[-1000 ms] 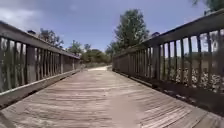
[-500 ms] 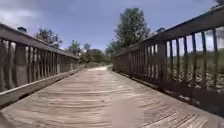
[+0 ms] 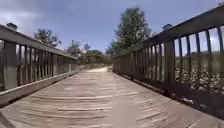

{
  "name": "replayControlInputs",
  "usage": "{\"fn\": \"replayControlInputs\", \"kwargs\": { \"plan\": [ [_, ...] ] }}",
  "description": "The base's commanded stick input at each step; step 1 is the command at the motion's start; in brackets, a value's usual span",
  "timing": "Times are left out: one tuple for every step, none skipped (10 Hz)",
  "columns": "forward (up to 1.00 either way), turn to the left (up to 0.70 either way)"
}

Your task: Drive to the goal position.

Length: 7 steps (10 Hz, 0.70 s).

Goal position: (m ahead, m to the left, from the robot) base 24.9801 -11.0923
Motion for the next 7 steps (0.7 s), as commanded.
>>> {"fn": "replayControlInputs", "kwargs": {
  "plan": [
    [0.50,0.00],
    [0.50,0.00],
    [0.50,0.00],
    [0.50,0.00],
    [0.50,0.00],
    [0.50,0.00],
    [0.50,0.00]
  ]
}}
